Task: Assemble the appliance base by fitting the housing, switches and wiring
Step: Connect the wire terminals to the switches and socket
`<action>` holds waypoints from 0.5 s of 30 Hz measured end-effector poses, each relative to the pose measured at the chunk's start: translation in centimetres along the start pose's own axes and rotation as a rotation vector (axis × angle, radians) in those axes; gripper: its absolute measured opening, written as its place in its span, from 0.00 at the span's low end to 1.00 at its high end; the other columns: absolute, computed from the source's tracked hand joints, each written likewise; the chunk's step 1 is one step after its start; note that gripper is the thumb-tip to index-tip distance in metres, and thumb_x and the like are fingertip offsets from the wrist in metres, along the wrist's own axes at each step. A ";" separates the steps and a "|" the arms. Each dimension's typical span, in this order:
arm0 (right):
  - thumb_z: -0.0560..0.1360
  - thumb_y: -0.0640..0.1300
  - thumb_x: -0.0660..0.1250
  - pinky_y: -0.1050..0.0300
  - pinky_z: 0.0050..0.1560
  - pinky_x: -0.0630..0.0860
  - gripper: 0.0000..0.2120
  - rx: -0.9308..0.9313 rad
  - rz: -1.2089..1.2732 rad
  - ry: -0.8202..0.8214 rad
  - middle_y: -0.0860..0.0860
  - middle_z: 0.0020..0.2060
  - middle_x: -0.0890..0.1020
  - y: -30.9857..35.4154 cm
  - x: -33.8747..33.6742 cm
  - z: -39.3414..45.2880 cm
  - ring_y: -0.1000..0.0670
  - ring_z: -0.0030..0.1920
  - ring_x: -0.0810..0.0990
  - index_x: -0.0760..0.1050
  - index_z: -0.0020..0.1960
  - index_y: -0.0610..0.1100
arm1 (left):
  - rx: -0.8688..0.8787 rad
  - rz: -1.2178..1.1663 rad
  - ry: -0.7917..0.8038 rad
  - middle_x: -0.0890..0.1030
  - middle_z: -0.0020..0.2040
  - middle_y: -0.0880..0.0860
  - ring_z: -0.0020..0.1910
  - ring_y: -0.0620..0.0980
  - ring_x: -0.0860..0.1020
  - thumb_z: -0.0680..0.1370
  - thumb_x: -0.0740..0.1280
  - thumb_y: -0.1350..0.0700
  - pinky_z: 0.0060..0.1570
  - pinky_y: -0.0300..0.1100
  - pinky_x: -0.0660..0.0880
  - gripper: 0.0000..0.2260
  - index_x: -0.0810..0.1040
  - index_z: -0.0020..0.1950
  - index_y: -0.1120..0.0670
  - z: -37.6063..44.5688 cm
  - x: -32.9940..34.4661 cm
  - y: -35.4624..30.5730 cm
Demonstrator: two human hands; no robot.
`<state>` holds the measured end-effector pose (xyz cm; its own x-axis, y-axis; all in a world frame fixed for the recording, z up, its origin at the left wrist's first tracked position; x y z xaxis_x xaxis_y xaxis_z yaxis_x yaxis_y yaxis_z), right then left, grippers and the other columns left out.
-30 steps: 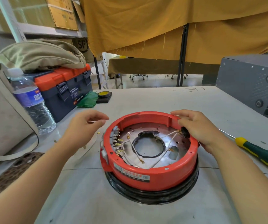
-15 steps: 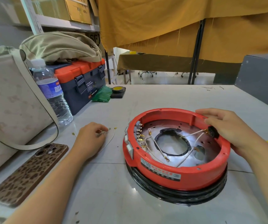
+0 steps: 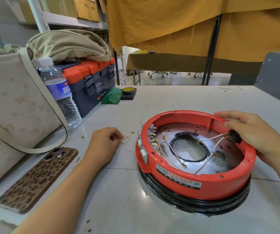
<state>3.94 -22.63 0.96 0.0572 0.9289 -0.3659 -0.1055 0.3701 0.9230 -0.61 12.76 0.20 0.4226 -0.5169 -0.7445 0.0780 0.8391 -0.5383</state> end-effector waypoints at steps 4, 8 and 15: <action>0.76 0.32 0.59 0.58 0.43 0.75 0.18 -0.003 -0.007 0.000 0.52 0.42 0.84 0.1 0.0 -0.2 0.50 0.40 0.79 0.81 0.53 0.51 | -0.010 -0.086 -0.074 0.80 0.38 0.48 0.38 0.37 0.75 0.73 0.67 0.68 0.37 0.19 0.65 0.08 0.82 0.43 0.56 0.1 -0.8 0.0; 0.76 0.32 0.59 0.60 0.41 0.74 0.18 -0.008 -0.005 0.003 0.54 0.41 0.84 0.1 0.0 -0.1 0.54 0.36 0.79 0.81 0.53 0.51 | -0.028 -0.178 -0.057 0.81 0.39 0.47 0.39 0.37 0.77 0.74 0.67 0.67 0.39 0.22 0.68 0.09 0.81 0.45 0.54 0.1 -0.4 0.3; 0.76 0.33 0.59 0.56 0.45 0.75 0.18 -0.003 -0.020 0.003 0.53 0.42 0.84 0.0 0.0 -0.1 0.51 0.40 0.80 0.81 0.50 0.53 | -0.222 -0.699 0.015 0.83 0.40 0.54 0.37 0.43 0.82 0.73 0.68 0.68 0.35 0.31 0.76 0.09 0.80 0.45 0.55 0.0 0.6 1.8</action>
<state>3.83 -22.64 0.99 0.0565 0.9215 -0.3842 -0.1070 0.3882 0.9154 -0.20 13.99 -1.17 0.3285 -0.9226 -0.2021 0.1397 0.2590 -0.9557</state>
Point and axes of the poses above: each hand's wrist, its own z-axis towards the middle knuckle, its own x-axis out of the palm, y = z × x, the point moved 10 cm from there along z, towards the middle knuckle
